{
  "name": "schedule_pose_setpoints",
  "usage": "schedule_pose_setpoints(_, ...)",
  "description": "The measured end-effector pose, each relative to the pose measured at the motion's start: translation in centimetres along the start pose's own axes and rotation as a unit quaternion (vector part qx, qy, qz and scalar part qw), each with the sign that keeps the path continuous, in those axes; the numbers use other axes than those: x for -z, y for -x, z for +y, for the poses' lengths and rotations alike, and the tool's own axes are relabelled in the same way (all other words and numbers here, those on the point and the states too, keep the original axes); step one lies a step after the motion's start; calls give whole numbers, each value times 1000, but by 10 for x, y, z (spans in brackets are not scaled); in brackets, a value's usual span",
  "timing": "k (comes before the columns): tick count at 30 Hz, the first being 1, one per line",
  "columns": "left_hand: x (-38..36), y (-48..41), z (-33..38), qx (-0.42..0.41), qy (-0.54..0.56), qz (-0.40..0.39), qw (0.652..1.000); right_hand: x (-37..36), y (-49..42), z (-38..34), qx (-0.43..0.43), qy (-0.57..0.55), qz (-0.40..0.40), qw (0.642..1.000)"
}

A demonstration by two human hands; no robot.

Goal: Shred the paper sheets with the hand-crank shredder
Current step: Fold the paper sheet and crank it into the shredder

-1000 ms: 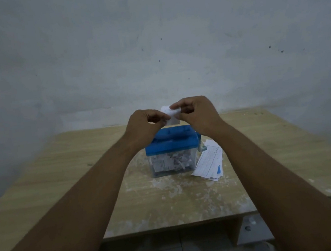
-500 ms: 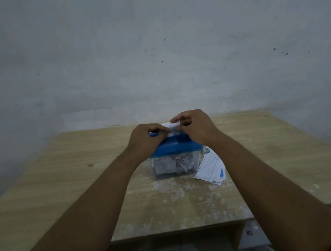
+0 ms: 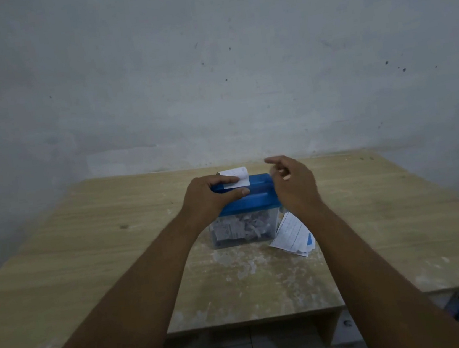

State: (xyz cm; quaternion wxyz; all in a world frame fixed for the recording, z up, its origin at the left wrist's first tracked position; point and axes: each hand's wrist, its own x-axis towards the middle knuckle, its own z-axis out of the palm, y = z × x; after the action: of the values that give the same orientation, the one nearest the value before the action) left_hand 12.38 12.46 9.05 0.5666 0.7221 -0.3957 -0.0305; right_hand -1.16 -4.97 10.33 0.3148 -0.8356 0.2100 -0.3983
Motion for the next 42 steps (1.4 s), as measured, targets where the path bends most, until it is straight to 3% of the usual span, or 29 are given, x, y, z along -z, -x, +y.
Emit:
schedule_pose_setpoints(2, -1, 2, 1, 2, 11, 2, 1000, 1, 14, 20, -61, 23, 14, 998)
schedule_pose_setpoints(5, -2, 2, -1, -6, 24, 10, 1000, -1, 38, 40, -137, 31, -40, 989)
schedule_pose_setpoints(11, -5, 2, -1, 17, 51, 20, 998, 5, 58, 48, -178, -19, -45, 983)
schedule_pose_setpoints(17, -7, 4, -1, 19, 27, 21, 999, 26, 65, 31, -171, -60, -12, 983)
schedule_pose_setpoints(25, -4, 5, 3, 2, 1, -6, 1000, 58, 54, 0, -169, -147, -33, 974)
schedule_pose_setpoints(34, -3, 5, 3, -19, -7, -24, 1000, 63, -1, -7, -123, -93, -49, 987)
schedule_pose_setpoints(42, -3, 5, 0, -28, -9, -16, 999, 30, -42, 12, -183, -107, -58, 976)
